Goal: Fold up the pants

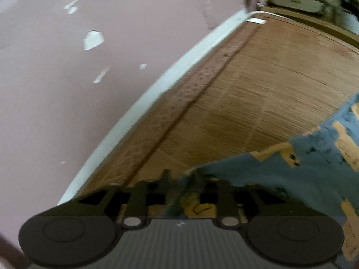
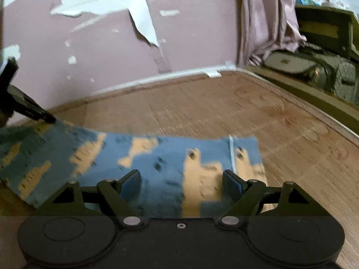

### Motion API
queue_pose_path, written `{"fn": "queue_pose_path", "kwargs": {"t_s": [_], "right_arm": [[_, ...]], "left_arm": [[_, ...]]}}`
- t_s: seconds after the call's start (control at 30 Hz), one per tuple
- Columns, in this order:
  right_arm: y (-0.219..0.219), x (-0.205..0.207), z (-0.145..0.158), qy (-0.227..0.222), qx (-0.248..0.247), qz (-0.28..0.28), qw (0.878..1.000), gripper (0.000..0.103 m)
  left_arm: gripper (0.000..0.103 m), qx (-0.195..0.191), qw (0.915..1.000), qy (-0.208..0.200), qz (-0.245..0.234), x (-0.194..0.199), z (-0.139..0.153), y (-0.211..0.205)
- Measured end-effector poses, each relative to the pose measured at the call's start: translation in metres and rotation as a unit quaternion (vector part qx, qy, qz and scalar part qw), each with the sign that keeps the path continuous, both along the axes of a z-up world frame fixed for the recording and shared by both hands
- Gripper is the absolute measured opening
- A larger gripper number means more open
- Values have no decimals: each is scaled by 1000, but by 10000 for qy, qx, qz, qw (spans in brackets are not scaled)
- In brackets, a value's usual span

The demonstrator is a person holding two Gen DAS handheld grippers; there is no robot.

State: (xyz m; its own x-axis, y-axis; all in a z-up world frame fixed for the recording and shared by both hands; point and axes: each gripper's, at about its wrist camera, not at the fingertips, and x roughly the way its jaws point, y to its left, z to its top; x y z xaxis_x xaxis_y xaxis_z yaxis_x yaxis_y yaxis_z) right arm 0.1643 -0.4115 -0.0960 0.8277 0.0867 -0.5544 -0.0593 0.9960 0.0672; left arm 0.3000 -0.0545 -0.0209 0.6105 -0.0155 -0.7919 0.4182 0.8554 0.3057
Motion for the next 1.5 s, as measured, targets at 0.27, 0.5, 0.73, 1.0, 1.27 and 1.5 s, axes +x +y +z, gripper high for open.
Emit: {"fn": "queue_pose_path", "kwargs": {"t_s": [0.27, 0.5, 0.73, 1.0, 1.27, 1.5], "right_arm": [[-39, -19, 19, -28, 136, -705, 9974, 91], [-85, -30, 15, 526, 1018, -1295, 9849, 69], [-85, -34, 8, 709, 1209, -1159, 9833, 55], [-85, -34, 6, 694, 1284, -1007, 9842, 43], [-91, -35, 6, 769, 1838, -965, 9752, 42], [-98, -32, 2, 769, 2188, -1177, 9656, 20]], "left_arm": [[82, 344, 9951, -870, 305, -67, 17, 4], [83, -608, 9969, -500, -96, -131, 35, -14], [80, -1285, 9794, 97, -1552, -74, 43, -154], [66, -686, 9526, 490, -2922, -25, 11, -294], [46, -256, 9384, 470, -3414, -38, -28, -301], [27, -145, 9336, 383, -3561, -51, -27, -308]]}}
